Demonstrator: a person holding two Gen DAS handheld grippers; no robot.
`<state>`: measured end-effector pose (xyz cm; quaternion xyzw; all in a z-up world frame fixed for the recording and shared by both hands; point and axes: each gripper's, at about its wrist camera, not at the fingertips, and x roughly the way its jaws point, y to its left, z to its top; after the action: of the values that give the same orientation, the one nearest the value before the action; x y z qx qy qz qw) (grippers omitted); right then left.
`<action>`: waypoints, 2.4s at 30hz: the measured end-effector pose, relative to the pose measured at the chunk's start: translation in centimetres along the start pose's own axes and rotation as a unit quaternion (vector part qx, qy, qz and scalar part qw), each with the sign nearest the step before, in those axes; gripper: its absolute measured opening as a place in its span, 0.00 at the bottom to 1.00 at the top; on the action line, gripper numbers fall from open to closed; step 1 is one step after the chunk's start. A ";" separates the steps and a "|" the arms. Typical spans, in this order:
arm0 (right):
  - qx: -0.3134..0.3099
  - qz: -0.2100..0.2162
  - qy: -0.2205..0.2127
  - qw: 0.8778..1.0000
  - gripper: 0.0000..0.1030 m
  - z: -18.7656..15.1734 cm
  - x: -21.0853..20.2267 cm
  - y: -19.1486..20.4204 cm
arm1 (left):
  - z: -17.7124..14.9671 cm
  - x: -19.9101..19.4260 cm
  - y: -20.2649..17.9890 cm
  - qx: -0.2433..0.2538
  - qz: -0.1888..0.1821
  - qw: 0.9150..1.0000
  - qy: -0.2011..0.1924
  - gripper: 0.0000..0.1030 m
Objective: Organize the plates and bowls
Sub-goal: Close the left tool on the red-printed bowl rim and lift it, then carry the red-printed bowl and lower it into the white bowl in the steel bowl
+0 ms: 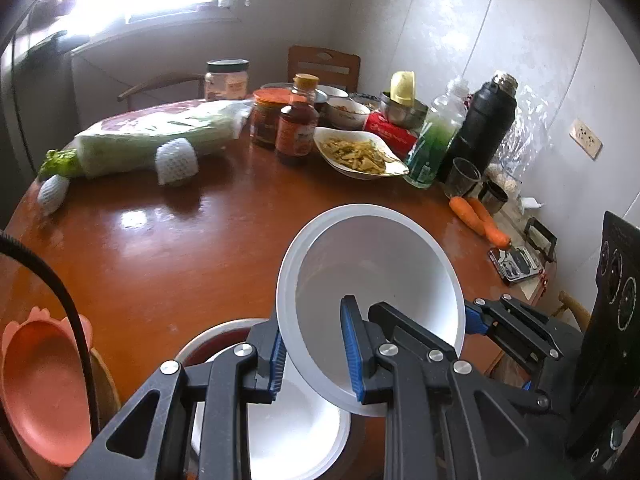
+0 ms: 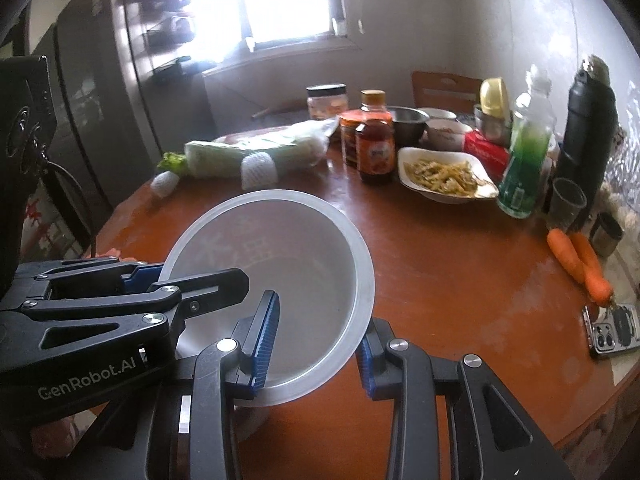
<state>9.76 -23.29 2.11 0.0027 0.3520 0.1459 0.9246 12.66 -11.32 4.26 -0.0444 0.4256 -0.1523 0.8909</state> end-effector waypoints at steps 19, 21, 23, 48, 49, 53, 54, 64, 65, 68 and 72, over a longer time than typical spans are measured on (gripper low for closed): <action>-0.040 0.023 -0.005 0.999 0.35 -2.1 -1.4 6.9 | -4.6 -4.7 4.2 -0.020 0.022 0.999 -0.023 0.25; -0.043 0.024 -0.005 0.999 0.35 -2.5 -1.4 7.4 | -5.0 -4.9 4.4 -0.018 0.025 0.999 -0.023 0.25; -0.046 0.023 -0.004 0.999 0.35 -2.8 -1.4 7.8 | -5.3 -4.9 4.5 -0.017 0.027 0.999 -0.021 0.25; -0.036 0.015 0.024 0.999 0.35 -4.8 0.6 6.7 | -6.5 -1.7 4.5 -0.012 0.022 1.000 0.013 0.25; -0.035 0.015 0.026 0.999 0.35 -4.9 0.7 6.6 | -6.5 -1.5 4.5 -0.012 0.022 1.000 0.014 0.25; -0.034 0.013 0.029 0.999 0.35 -5.1 1.1 6.3 | -6.4 -1.1 4.5 -0.012 0.022 1.000 0.017 0.25; -0.036 0.011 0.028 0.999 0.35 -5.1 1.2 6.4 | -6.4 -1.0 4.5 -0.012 0.022 1.000 0.016 0.25; -0.061 0.000 0.027 0.998 0.36 -4.8 1.7 7.3 | -6.5 -1.0 5.1 -0.011 0.038 0.999 0.011 0.25; -0.063 -0.001 0.027 0.998 0.36 -4.8 1.7 7.5 | -6.5 -1.1 5.3 -0.013 0.038 0.999 0.011 0.25; -0.064 0.004 0.030 0.997 0.36 -4.7 1.8 7.7 | -6.7 -1.4 5.7 -0.017 0.037 0.999 0.009 0.25; -0.063 0.014 0.032 0.997 0.36 -4.6 1.9 8.0 | -6.8 -1.7 6.1 -0.019 0.035 0.999 0.009 0.25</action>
<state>6.00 -15.60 -1.72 -0.0552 0.3713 0.1808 0.9091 7.86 -4.62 -0.08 -0.0452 0.4379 -0.1127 0.8908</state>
